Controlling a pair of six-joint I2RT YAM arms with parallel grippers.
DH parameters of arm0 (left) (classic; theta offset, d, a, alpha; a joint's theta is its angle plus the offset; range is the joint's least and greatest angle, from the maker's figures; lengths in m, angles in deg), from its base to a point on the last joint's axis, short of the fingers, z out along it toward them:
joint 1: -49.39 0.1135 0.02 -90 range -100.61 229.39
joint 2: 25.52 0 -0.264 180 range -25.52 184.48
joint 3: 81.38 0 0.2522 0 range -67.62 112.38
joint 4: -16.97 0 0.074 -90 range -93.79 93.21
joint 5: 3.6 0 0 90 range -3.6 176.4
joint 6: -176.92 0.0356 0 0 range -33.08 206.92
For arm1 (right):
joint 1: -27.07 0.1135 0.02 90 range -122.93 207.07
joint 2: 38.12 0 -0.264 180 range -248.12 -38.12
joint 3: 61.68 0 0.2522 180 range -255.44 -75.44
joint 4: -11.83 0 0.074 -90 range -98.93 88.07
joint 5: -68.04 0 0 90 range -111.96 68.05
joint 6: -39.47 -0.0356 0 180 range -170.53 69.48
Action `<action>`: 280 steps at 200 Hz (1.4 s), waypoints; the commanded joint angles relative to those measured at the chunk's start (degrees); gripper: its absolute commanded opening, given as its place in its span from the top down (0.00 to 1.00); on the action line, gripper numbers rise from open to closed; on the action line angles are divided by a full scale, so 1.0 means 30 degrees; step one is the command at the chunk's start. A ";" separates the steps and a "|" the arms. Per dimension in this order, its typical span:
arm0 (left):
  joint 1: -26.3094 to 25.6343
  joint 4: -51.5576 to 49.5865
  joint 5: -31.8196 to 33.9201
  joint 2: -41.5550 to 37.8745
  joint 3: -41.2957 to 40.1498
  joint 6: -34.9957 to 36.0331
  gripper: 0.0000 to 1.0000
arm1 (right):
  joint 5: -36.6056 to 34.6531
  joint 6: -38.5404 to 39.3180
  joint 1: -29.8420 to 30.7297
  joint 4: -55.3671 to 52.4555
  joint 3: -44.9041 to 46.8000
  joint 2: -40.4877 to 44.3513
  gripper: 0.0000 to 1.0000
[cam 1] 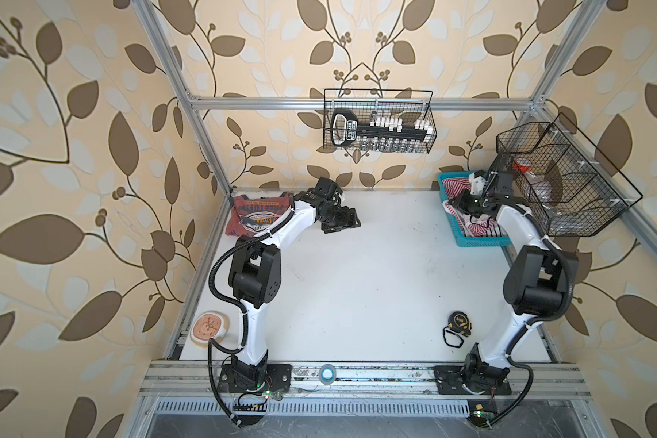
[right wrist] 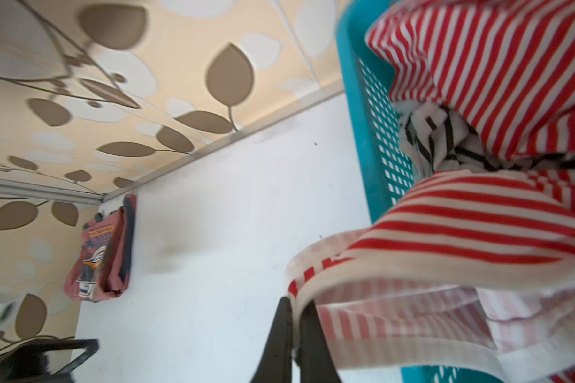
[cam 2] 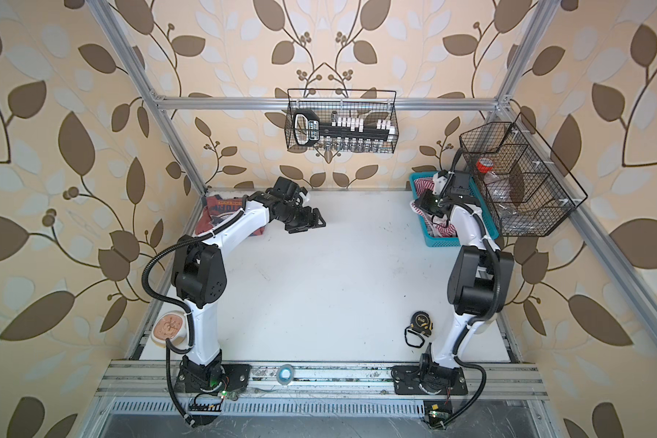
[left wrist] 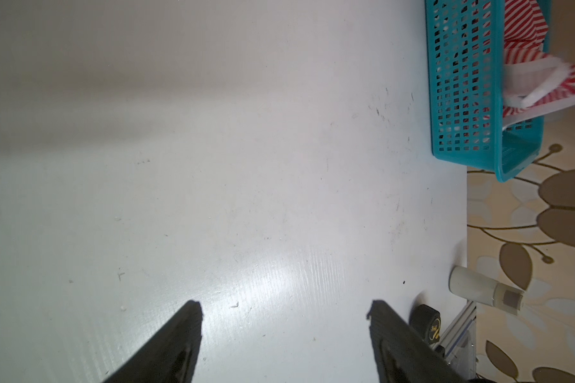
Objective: Fold and stack tank tops
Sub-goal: Pick up the tank top from the basket, then place the tank top at the center of the table.
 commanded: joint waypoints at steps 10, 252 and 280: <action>0.0081 0.0215 -0.0407 -0.0997 -0.0393 0.0399 0.19 | 0.0683 0.0008 0.0711 0.1116 -0.1084 0.4268 1.00; 0.0272 0.0547 0.4228 -0.7722 -0.3935 0.0876 0.14 | 0.0163 0.2194 0.9609 -0.4002 -1.1416 0.8022 1.00; 0.0323 0.0639 0.5197 -0.8859 -0.4737 0.0929 0.13 | -0.1739 0.2309 0.9595 -0.5015 -1.1243 0.7893 1.00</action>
